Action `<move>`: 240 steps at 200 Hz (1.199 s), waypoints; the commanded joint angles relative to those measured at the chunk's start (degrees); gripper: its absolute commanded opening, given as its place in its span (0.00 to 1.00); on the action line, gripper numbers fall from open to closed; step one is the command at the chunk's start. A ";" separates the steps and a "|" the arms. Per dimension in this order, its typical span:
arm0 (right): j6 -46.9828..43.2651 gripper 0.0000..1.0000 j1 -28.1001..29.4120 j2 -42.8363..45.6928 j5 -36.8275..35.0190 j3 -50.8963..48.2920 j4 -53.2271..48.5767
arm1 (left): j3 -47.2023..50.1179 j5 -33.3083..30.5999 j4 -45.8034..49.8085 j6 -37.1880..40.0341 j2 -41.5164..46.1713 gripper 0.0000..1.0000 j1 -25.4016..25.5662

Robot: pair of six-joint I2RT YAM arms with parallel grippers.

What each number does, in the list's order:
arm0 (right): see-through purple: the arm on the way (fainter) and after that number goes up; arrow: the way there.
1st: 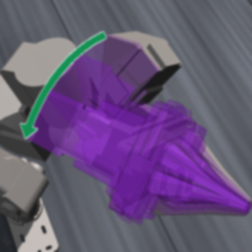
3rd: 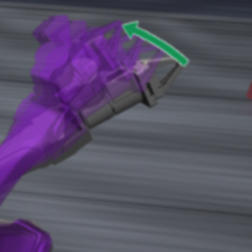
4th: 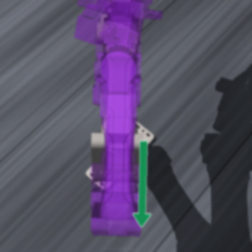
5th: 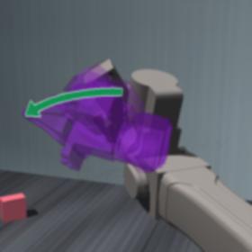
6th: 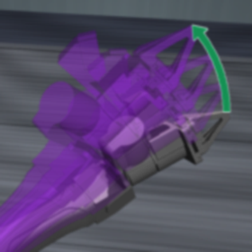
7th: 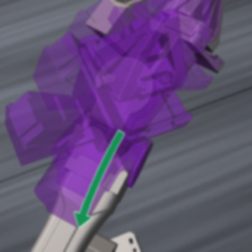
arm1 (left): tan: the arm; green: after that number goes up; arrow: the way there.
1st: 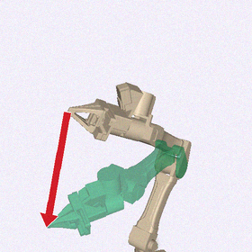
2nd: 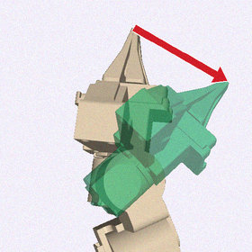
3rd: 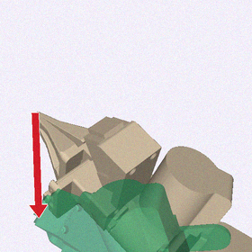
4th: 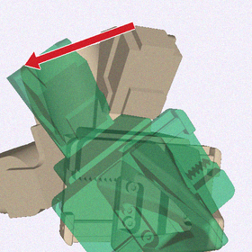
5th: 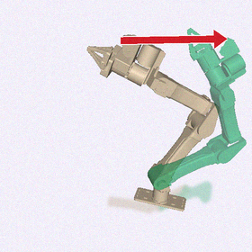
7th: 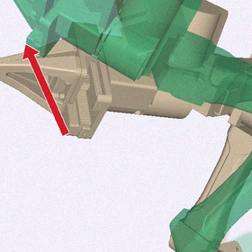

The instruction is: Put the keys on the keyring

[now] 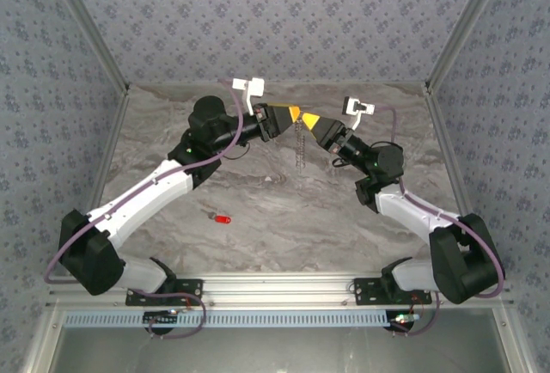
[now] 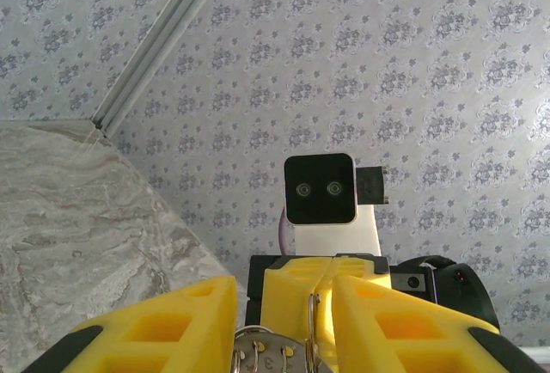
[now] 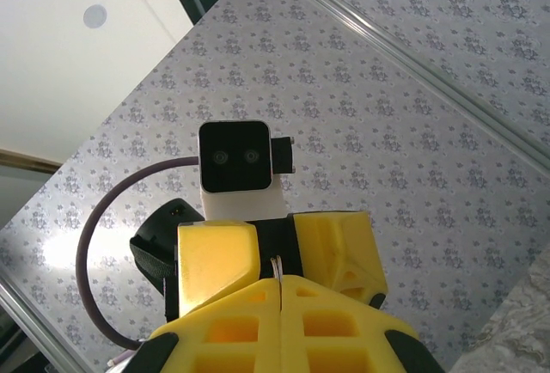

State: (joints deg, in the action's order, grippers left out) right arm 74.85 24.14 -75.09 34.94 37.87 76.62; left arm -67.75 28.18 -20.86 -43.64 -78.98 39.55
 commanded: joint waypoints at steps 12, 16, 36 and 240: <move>0.82 0.00 -0.33 -0.23 0.56 1.35 3.38 | -0.73 1.71 -1.20 -0.53 0.06 0.32 0.51; 0.79 0.00 -0.34 -0.23 0.49 1.29 3.41 | -0.64 1.70 -1.14 -0.49 0.22 0.31 0.55; 0.76 0.00 -0.41 -0.23 0.33 1.12 3.38 | -0.20 1.75 -0.69 -0.36 0.68 0.29 0.53; 0.97 0.00 -0.09 -1.76 -0.35 1.73 3.42 | 1.16 2.90 2.14 2.20 2.25 0.00 0.64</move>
State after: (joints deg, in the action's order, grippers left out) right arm 75.26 23.90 -76.75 34.87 37.87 76.95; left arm -66.81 29.45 -19.46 -42.83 -78.74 39.77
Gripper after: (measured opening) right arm 0.065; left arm 0.035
